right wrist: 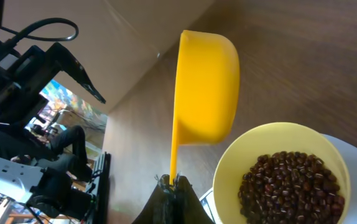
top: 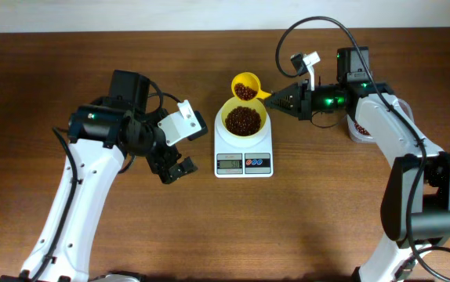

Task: Scoop item into bowl and weigh 50g on scale
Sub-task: 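Hold the scoop above the bowl with the right gripper while the scale settles, then carry the scoop right back over the bean tub with the right gripper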

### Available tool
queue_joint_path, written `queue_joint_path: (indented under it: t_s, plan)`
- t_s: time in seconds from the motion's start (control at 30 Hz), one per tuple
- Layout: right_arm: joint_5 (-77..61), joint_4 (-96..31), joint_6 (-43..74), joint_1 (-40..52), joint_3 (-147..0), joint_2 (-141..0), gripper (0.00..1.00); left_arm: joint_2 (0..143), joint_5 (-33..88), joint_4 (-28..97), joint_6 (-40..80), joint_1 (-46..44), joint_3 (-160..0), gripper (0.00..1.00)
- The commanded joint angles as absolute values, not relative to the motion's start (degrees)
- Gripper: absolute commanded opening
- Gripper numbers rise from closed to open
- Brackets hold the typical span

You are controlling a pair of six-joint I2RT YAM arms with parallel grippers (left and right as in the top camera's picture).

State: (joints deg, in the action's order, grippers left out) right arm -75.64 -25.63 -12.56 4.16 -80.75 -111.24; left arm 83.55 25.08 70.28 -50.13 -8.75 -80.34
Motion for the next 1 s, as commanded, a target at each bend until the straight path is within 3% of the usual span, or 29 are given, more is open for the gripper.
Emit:
queue_joint_path:
  t_s: [0.0,0.1,0.53,0.8,0.97]
  plan:
    - [-78.0,-25.5,-12.2,4.1,-80.6,-111.7,0.04,83.6,25.7,70.3,-51.0,-8.4,-80.1,0.99]
    - [-77.9,-25.5,-3.9,4.1,-80.6,-111.7,0.04,83.6,25.7,70.3,-51.1,-8.4,-80.1,0.99]
    - [-77.8,-25.0,2.5,-2.5,-80.6,-111.7,0.04,83.6,25.7,70.3,-51.0,-8.4,-80.1,0.99]
    - [-80.7,-29.2,1.5,-16.8,-80.6,-111.6,0.04,83.6,25.7,70.3,-51.0,-8.4,-80.1,0.99]
    - [-77.4,-43.3,-11.4,-29.0,-80.6,-111.6,0.04,83.6,25.7,70.3,-51.0,-8.4,-80.1,0.99]
